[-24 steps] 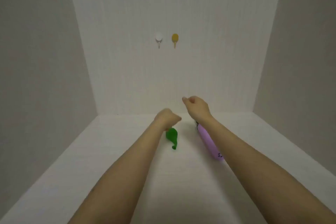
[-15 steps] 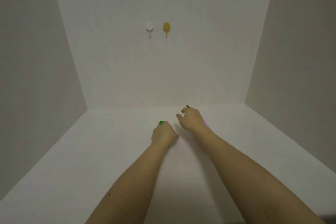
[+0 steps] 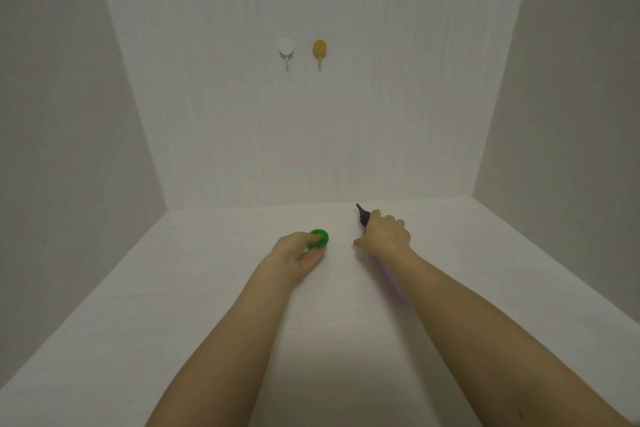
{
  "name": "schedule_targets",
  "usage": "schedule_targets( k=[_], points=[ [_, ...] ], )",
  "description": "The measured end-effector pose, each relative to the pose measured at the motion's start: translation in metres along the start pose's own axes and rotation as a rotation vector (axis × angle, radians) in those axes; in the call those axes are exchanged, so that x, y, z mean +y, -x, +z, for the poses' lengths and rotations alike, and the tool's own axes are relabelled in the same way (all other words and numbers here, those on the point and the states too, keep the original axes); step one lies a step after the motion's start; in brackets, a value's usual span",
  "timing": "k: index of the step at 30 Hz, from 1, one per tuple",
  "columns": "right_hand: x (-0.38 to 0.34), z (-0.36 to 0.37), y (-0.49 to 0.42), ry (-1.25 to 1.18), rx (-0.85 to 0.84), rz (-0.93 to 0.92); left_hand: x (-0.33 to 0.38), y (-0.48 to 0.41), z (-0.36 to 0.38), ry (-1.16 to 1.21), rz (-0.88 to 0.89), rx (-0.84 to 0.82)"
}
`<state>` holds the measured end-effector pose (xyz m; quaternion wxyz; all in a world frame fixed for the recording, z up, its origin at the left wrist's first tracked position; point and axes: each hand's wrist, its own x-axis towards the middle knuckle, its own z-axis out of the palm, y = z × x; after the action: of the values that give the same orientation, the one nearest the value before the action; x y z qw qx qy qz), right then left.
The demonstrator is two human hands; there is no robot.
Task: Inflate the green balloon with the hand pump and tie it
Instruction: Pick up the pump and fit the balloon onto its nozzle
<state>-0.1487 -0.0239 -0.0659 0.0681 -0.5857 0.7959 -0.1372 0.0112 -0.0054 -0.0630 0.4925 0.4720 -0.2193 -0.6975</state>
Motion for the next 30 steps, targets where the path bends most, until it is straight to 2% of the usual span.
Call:
schedule_targets(
  k=[3,6,7,11,14,18,26,30],
  points=[
    [-0.003,-0.007,0.002,0.018,-0.088,-0.037,0.008,0.007,-0.004,0.249,-0.032,-0.041],
    [-0.01,-0.012,0.003,-0.011,-0.209,-0.104,0.009,0.007,-0.005,0.305,-0.102,-0.056],
    [-0.013,-0.014,0.005,-0.107,-0.27,-0.109,0.01,0.005,-0.006,0.298,-0.108,-0.054],
    [-0.019,-0.015,0.015,-0.735,-0.535,-0.039,0.013,0.005,-0.007,0.388,-0.072,-0.093],
    [-0.02,-0.014,0.024,-0.955,-0.634,-0.025,0.016,0.005,-0.005,0.303,0.057,-0.1],
    [-0.015,-0.016,0.034,-1.024,-0.707,-0.032,0.02,0.006,-0.007,0.123,0.161,-0.083],
    [-0.008,-0.018,0.043,-1.086,-0.831,-0.031,0.025,-0.003,-0.014,0.084,0.288,-0.034],
    [-0.009,-0.02,0.046,-1.051,-0.797,-0.082,0.025,-0.007,-0.013,0.048,0.305,-0.02]
  ],
)
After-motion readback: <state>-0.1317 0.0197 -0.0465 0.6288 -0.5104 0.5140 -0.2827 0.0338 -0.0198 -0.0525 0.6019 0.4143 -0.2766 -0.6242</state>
